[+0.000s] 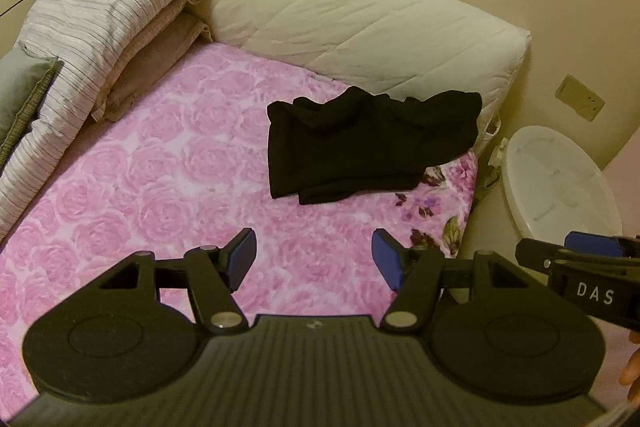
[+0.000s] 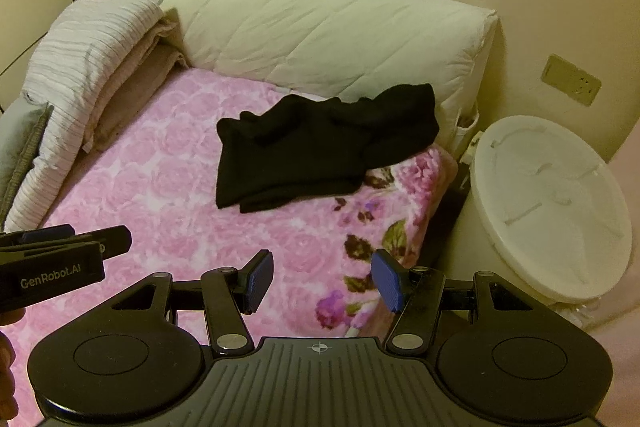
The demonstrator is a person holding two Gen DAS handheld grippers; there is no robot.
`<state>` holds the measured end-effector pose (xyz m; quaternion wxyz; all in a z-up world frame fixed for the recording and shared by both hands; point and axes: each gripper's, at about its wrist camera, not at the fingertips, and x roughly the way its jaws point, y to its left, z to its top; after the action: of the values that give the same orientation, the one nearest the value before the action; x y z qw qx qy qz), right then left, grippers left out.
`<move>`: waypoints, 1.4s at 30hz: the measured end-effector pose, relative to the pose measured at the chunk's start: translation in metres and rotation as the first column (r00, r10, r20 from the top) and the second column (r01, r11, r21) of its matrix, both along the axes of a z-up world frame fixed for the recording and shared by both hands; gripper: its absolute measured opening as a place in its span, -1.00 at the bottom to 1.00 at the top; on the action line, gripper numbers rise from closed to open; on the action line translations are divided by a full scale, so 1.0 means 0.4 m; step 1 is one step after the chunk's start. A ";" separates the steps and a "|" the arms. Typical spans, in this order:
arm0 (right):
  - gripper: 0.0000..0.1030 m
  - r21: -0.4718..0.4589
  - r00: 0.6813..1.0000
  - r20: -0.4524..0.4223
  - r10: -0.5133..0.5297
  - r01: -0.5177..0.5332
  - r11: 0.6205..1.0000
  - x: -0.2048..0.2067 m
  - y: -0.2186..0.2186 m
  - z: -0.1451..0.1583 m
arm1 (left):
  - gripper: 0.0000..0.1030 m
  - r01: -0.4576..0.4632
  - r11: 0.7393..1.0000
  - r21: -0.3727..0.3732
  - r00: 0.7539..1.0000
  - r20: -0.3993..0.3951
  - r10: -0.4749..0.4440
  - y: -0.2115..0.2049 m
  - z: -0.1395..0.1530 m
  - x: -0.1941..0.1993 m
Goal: Fold clothes
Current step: 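Grasp the black sweatshirt with both grippers and lift it off the bed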
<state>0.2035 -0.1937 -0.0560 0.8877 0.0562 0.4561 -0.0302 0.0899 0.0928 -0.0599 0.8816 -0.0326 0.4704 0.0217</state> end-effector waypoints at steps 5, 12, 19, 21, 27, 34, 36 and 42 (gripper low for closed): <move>0.13 0.005 0.999 -0.036 0.011 -0.011 1.000 0.084 -0.045 -0.031 | 0.17 -0.017 1.000 0.000 0.999 -0.044 0.017 -0.007 -0.038 0.084; 0.13 0.010 0.997 -0.078 0.013 -0.012 1.000 0.196 -0.109 -0.067 | 0.17 -0.023 1.000 0.003 0.995 -0.094 0.023 -0.027 -0.088 0.198; 0.13 0.007 0.993 -0.119 0.012 -0.011 1.000 0.301 -0.171 -0.114 | 0.17 -0.045 0.999 -0.019 0.984 -0.174 0.041 -0.033 -0.160 0.295; 0.13 0.008 0.991 -0.136 0.013 -0.012 1.000 0.331 -0.188 -0.130 | 0.17 -0.051 0.998 -0.025 0.979 -0.197 0.045 -0.030 -0.181 0.318; 0.13 0.018 0.985 -0.173 0.025 -0.022 1.000 0.412 -0.231 -0.178 | 0.17 -0.066 0.997 -0.046 0.972 -0.230 0.054 -0.019 -0.250 0.380; 0.15 0.048 0.970 -0.241 0.022 -0.011 0.999 0.517 -0.303 -0.296 | 0.17 -0.134 0.990 -0.048 0.954 -0.277 0.115 0.032 -0.388 0.456; 0.22 0.048 0.964 -0.266 0.015 -0.002 0.999 0.548 -0.324 -0.340 | 0.17 -0.148 0.988 -0.038 0.946 -0.297 0.130 0.050 -0.430 0.481; 0.43 0.062 0.951 -0.309 0.003 0.017 0.998 0.649 -0.381 -0.460 | 0.17 -0.178 0.984 -0.027 0.932 -0.324 0.160 0.094 -0.551 0.557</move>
<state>0.4630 -0.3462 -0.2398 0.8032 0.0808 0.5896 -0.0269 0.3127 0.1305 -0.2804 0.7870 -0.0935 0.6032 0.0894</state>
